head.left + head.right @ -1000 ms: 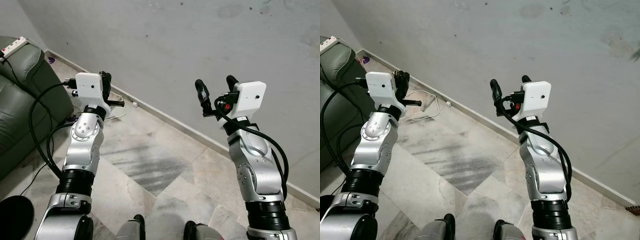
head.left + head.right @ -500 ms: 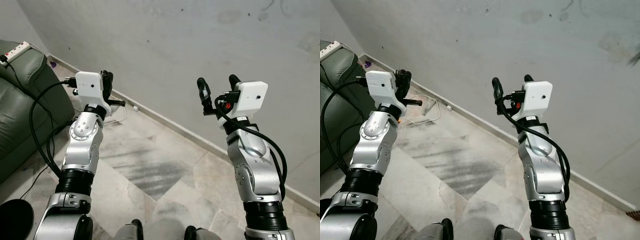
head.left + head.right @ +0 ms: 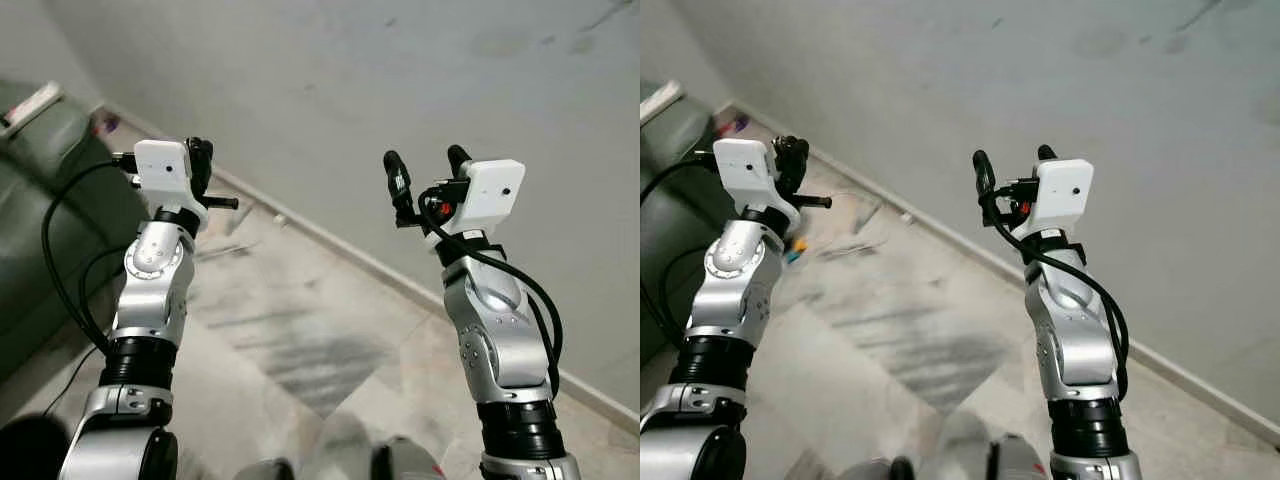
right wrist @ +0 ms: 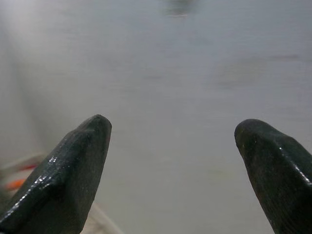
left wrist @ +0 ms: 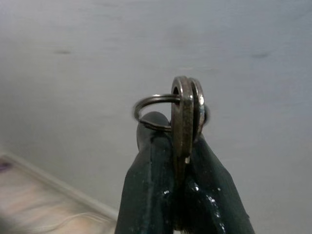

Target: Hang keys on a hook

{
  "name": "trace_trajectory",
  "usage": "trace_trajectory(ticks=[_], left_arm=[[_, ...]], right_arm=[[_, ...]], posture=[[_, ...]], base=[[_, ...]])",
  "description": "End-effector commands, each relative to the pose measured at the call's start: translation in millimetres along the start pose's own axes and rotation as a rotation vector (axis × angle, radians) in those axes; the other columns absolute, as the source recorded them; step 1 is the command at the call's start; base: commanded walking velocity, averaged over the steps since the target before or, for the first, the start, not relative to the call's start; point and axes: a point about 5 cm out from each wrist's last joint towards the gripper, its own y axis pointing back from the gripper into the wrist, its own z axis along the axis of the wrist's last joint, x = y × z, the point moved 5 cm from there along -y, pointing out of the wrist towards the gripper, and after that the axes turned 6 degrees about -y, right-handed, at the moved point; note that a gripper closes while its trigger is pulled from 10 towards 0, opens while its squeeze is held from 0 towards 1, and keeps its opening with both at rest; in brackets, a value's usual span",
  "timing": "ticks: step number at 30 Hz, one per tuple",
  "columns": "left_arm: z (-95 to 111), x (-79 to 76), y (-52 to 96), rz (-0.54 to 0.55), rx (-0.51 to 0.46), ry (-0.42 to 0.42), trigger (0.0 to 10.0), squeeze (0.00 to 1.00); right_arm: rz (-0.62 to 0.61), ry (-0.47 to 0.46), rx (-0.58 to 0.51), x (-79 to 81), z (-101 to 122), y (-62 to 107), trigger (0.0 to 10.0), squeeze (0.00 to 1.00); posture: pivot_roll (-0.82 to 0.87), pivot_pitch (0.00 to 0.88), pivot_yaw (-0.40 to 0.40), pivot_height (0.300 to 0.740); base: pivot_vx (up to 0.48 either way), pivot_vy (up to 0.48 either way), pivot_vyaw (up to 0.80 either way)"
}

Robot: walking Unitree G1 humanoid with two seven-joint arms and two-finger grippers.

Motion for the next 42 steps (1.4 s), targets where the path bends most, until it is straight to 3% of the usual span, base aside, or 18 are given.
trace_trajectory(ticks=[1, 18, 33, 42], left_arm=[[3, 4.7, 0.2, 0.001, -0.005, -0.018, 10.0, 0.00], [-4, 1.3, 3.0, -0.002, 0.020, -0.012, 10.0, 0.00], [-8, 0.8, 4.1, 0.019, 0.037, -0.002, 10.0, 0.00], [-6, 0.2, 3.6, 0.009, 0.034, 0.008, 10.0, 0.00]], right_arm=[[-0.009, -0.013, -0.014, 1.6, 3, -0.1, 10.0, 0.00], [-0.007, -0.006, -0.011, 1.4, 2, 0.3, 10.0, 0.00], [-0.005, -0.004, -0.007, 2.9, 1, -0.1, 10.0, 0.00], [-0.012, -0.003, -0.006, 1.6, 1, -0.5, 10.0, 0.00]], posture=[[-0.05, 0.175, 0.067, 0.740], [-0.05, 0.178, 0.059, 0.740], [-0.05, 0.180, 0.060, 0.740], [-0.06, 0.178, 0.062, 0.740]], base=[[0.386, 0.285, -0.49], [0.377, 0.283, -0.14], [0.019, 0.000, 0.00], [0.000, -0.410, 0.00]])
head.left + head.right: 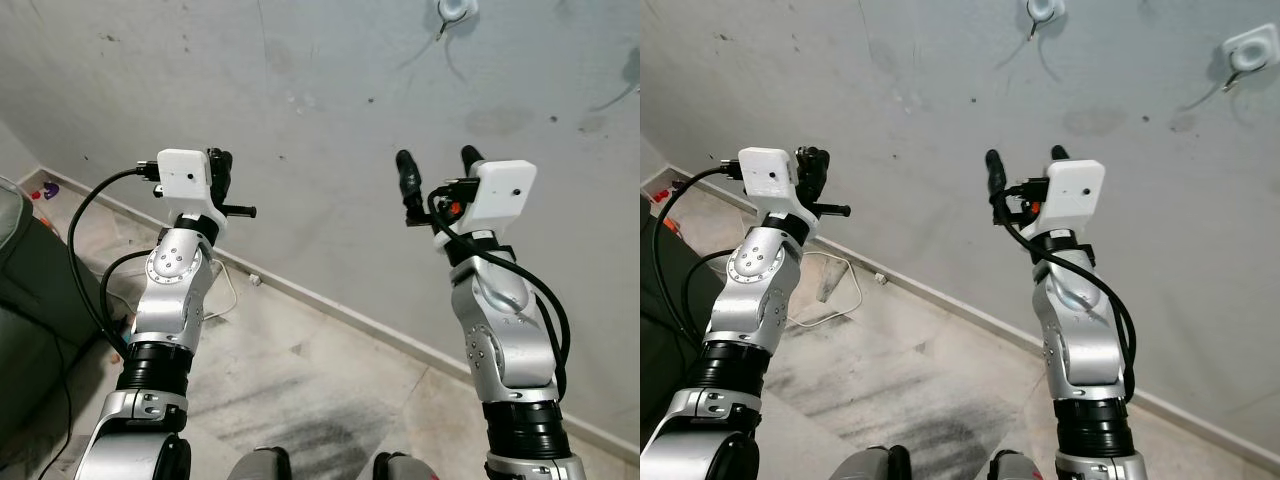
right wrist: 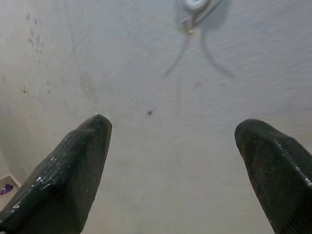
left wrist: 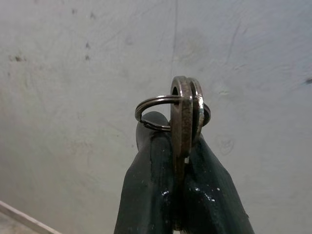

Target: Hang keys on a hook

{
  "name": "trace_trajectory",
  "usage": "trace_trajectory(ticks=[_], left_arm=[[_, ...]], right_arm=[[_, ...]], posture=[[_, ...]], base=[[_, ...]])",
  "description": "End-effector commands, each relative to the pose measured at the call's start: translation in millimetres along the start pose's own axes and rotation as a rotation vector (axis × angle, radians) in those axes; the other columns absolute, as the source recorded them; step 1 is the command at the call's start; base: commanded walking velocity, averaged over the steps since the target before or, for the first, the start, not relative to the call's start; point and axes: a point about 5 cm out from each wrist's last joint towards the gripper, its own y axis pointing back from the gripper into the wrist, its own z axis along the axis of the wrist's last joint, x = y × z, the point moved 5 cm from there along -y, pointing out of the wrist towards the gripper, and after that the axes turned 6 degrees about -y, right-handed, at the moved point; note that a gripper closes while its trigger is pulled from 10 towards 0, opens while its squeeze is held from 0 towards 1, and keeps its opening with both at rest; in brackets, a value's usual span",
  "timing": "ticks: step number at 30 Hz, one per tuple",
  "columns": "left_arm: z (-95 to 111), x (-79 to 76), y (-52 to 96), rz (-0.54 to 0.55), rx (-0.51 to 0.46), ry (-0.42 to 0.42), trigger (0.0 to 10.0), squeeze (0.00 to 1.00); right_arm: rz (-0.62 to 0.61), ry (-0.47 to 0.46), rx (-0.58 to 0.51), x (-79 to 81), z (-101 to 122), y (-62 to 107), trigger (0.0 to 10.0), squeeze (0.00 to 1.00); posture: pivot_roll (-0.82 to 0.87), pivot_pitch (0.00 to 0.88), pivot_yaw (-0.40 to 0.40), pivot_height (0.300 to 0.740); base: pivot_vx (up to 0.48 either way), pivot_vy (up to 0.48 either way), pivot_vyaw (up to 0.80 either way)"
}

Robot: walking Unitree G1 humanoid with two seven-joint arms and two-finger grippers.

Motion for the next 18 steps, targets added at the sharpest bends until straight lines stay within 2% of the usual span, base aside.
trace_trajectory(ticks=[1, 11, 18], left_arm=[[3.0, -1.3, 0.0, -0.009, -0.008, 0.000, 10.0, 0.00], [2.6, 0.5, 0.8, -0.009, -0.004, -0.006, 10.0, 0.00], [2.7, 2.2, 0.0, -0.005, -0.002, -0.008, 10.0, 0.00]], right_arm=[[-0.008, 0.002, -0.005, -2.8, 2.0, 0.0, 10.0, 0.00], [-0.013, 0.002, -0.002, -3.0, 0.7, 0.6, 10.0, 0.00], [-0.016, 0.000, -0.001, -3.8, -0.3, 0.7, 10.0, 0.00]], posture=[[-0.06, 0.178, 0.062, 0.740], [-0.05, 0.179, 0.065, 0.740], [-0.05, 0.175, 0.068, 0.740]], base=[[0.000, -0.472, 0.00], [0.000, -0.471, 0.00], [0.000, -0.041, 0.00]])
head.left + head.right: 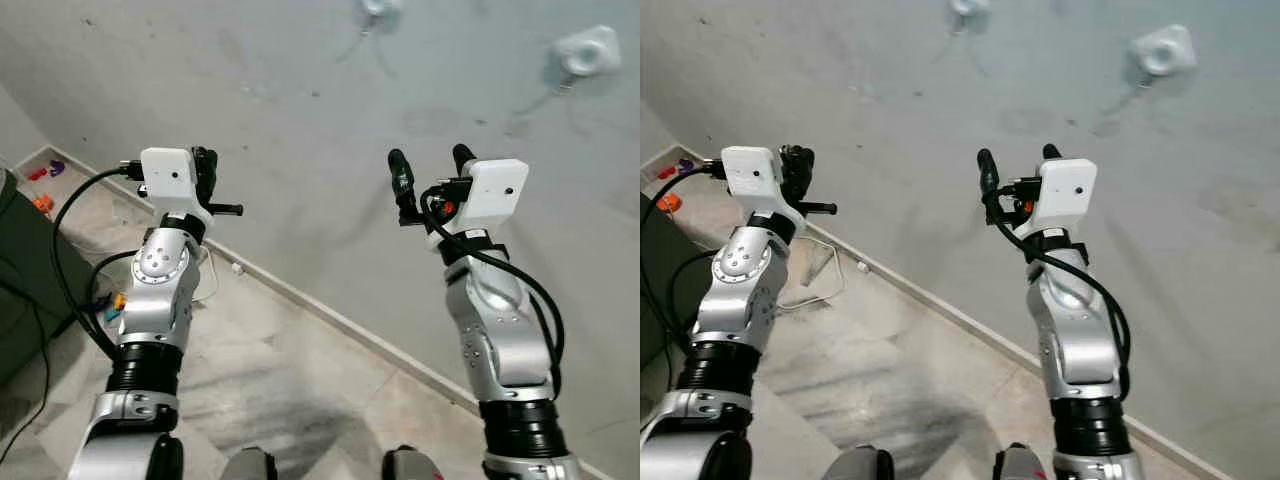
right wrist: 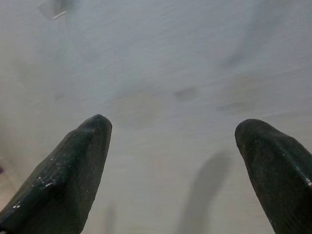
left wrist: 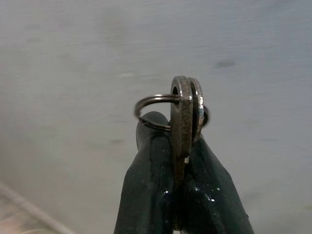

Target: Hang keys on a hook

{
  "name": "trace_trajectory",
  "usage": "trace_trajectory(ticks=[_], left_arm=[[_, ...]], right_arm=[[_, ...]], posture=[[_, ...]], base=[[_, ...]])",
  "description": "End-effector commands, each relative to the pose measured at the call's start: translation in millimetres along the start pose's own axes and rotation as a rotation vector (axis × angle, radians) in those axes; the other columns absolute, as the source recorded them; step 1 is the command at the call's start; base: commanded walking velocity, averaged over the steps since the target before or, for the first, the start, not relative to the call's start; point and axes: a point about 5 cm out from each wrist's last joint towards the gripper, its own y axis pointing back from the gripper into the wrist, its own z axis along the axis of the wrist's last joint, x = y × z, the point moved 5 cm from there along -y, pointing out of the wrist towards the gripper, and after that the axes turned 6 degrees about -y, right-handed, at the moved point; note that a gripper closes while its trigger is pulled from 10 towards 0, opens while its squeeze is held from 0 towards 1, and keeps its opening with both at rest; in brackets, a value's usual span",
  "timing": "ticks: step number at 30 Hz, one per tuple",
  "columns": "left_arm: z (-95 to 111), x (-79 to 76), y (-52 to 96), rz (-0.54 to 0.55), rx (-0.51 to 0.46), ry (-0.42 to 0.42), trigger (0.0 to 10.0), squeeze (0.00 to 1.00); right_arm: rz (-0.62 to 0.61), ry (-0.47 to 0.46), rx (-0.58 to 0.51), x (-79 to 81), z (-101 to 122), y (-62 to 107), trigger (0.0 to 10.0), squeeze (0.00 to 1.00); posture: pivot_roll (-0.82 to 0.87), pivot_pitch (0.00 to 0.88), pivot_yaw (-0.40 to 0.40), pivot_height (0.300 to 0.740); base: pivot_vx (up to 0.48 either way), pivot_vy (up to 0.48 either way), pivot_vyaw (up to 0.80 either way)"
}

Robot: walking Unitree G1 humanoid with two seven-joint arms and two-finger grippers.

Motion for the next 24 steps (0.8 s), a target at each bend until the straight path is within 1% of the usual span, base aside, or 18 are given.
trace_trajectory(ticks=[1, 6, 10, 12, 17, 18, 20, 24], left_arm=[[4, 11.4, 0.1, 0.018, -0.008, -0.017, 10.0, 0.00], [7, 16.2, -3.9, 0.023, -0.012, -0.016, 10.0, 0.00], [11, 19.4, -8.6, 0.025, -0.017, -0.034, 10.0, 0.00], [15, 21.4, -14.3, 0.023, -0.021, -0.041, 10.0, 0.00], [21, 20.4, -20.6, 0.013, -0.030, -0.049, 10.0, 0.00], [23, 19.7, -24.7, 0.008, -0.033, -0.048, 10.0, 0.00], [24, 19.2, -26.0, 0.005, -0.033, -0.048, 10.0, 0.00], [27, 14.5, -34.0, -0.025, -0.026, -0.090, 10.0, 0.00]], right_arm=[[0.020, -0.017, -0.010, 9.3, 1, -0.2, 10.0, 0.00], [0.017, -0.019, -0.011, 9.0, 1, 0.3, 10.0, 0.00], [0.015, -0.019, -0.012, 8.4, 1, 0.4, 10.0, 0.00], [0.013, -0.022, -0.011, 7.8, 1, 1.0, 10.0, 0.00], [0.004, -0.021, -0.011, 5.5, 2, 1.6, 10.0, 0.00], [0.002, -0.019, -0.011, 5.0, 2, 1.9, 10.0, 0.00], [0.002, -0.019, -0.010, 4.7, 2, 2.1, 10.0, 0.00], [0.001, -0.016, -0.008, 4.5, 2, 2.7, 10.0, 0.00]], posture=[[-0.05, 0.175, 0.068, 0.740], [-0.05, 0.173, 0.073, 0.740], [-0.05, 0.174, 0.074, 0.740], [-0.06, 0.171, 0.078, 0.740], [-0.07, 0.172, 0.082, 0.740], [-0.07, 0.172, 0.081, 0.740], [-0.07, 0.173, 0.081, 0.740], [-0.08, 0.176, 0.079, 0.740]], base=[[0.000, 0.000, 0.00], [0.000, 0.000, 0.00], [0.000, 0.000, 0.00], [0.000, 0.000, 0.00], [0.000, 0.000, -0.80], [0.000, 0.000, -0.80], [0.000, 0.000, -0.80], [0.000, 0.000, -0.80]])
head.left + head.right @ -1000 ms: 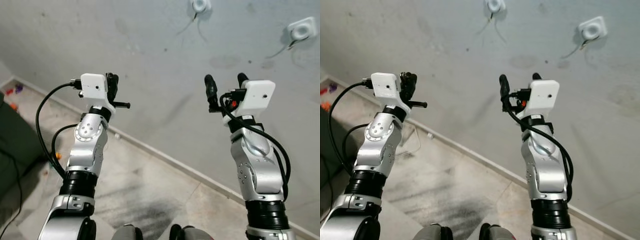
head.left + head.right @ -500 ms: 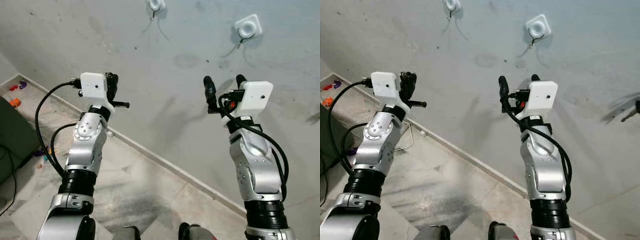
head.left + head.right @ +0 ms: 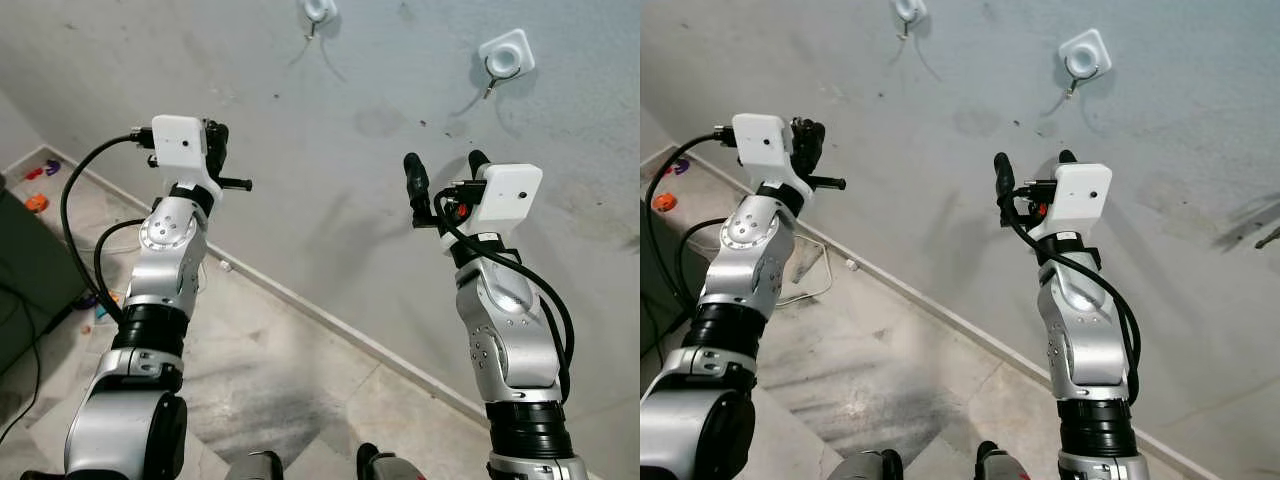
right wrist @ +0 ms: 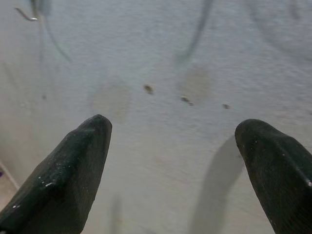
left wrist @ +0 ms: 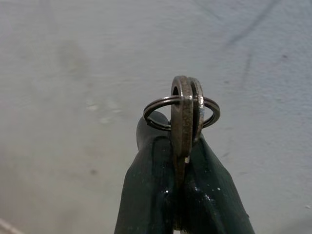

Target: Hang keys on a hook

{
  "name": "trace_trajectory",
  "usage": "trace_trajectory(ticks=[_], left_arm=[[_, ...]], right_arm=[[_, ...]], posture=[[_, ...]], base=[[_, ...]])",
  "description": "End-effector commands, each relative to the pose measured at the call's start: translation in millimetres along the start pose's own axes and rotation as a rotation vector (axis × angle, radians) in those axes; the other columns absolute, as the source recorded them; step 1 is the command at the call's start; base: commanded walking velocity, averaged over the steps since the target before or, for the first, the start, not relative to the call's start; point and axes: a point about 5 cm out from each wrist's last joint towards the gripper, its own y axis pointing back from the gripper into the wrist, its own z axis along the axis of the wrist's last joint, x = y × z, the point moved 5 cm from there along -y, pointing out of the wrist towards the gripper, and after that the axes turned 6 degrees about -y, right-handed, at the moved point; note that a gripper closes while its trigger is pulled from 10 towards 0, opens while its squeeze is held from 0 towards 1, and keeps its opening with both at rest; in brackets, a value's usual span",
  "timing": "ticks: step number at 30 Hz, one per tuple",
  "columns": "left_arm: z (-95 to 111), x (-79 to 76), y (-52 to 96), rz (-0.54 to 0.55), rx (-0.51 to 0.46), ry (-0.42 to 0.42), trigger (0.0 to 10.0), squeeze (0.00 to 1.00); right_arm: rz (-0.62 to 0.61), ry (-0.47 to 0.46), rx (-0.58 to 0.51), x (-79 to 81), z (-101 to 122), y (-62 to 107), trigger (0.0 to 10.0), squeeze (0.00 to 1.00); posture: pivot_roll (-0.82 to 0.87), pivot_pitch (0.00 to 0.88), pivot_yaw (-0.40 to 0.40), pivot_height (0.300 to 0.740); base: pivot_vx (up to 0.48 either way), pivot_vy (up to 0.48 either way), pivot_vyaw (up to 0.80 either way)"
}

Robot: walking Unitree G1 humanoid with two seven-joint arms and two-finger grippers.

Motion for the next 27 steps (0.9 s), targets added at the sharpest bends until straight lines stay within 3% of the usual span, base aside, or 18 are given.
trace_trajectory(ticks=[1, 10, 15, 20, 27], left_arm=[[4, 3.7, -5.0, 0.003, 0.001, -0.074, 10.0, 0.00], [27, 2.6, -23.8, 0.012, -0.038, -0.144, 10.0, 0.00], [40, -0.8, -41.0, -0.013, 0.029, -0.133, 10.0, 0.00], [61, -2.4, -50.7, -0.030, 0.007, -0.143, 10.0, 0.00], [82, -18.1, -62.8, -0.117, 0.052, -0.112, 10.0, 0.00]], right_arm=[[-0.003, -0.002, -0.012, 0.6, 4, 2.2, 10.0, 0.00], [-0.002, 0.006, -0.010, 0.8, 4, 4.3, 10.0, 0.00], [-0.003, 0.012, -0.008, 0.4, 5, 6.8, 10.0, 0.00], [0.000, 0.015, -0.004, 1.5, 4, 7.8, 10.0, 0.00], [0.009, 0.015, 0.000, 4.6, 4, 7.4, 10.0, 0.00]], posture=[[-0.08, 0.178, 0.079, 0.740], [-0.10, 0.186, 0.076, 0.740], [-0.11, 0.190, 0.077, 0.740], [-0.11, 0.192, 0.079, 0.740], [-0.10, 0.191, 0.079, 0.740]], base=[[0.000, 0.000, -0.80], [0.000, 0.000, -0.73], [0.000, 0.000, 0.00], [0.000, 0.000, 0.00], [0.000, 0.000, 0.00]])
